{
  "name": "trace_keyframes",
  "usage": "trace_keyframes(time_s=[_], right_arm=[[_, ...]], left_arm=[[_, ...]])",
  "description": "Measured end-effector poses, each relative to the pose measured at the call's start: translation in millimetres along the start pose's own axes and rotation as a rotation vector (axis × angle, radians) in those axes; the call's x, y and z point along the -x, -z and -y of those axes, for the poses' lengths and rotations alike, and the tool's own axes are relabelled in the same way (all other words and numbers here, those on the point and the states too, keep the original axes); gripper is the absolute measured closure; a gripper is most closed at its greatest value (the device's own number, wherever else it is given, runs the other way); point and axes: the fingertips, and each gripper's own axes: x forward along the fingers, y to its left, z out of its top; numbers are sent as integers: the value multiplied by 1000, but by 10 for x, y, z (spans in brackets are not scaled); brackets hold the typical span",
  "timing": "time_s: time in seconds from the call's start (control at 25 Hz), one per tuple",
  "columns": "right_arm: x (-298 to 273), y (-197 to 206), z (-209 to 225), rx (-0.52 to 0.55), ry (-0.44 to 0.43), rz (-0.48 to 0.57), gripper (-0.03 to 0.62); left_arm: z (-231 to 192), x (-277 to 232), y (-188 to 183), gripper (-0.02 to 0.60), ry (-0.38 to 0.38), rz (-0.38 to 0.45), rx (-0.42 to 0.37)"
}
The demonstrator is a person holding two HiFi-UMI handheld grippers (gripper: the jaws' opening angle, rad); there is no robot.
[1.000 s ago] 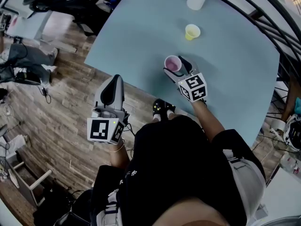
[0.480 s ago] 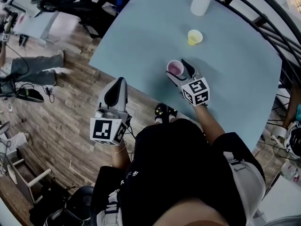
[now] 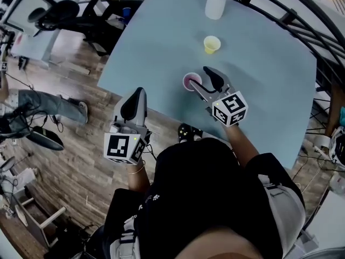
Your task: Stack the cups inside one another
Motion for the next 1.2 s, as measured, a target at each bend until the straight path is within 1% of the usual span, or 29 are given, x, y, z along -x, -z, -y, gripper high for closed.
trace_keyframes(time_s=[0.4, 0.68, 0.92, 1.08, 1.2], right_arm=[[481, -351, 135, -10, 80, 130, 490], [846, -422, 292, -9, 157, 191, 581], [985, -414, 364, -15, 201, 201, 582], [1000, -390, 393, -8, 213, 190, 582], [995, -404, 493, 8, 224, 184, 582]], left_arm=[[307, -333, 44, 598, 126, -7, -4], [576, -530, 87, 598, 195, -15, -11], [663, -591, 116, 598, 227, -25, -16], [673, -595, 150, 598, 230, -30, -10], [669, -603, 146, 598, 221, -31, -10]])
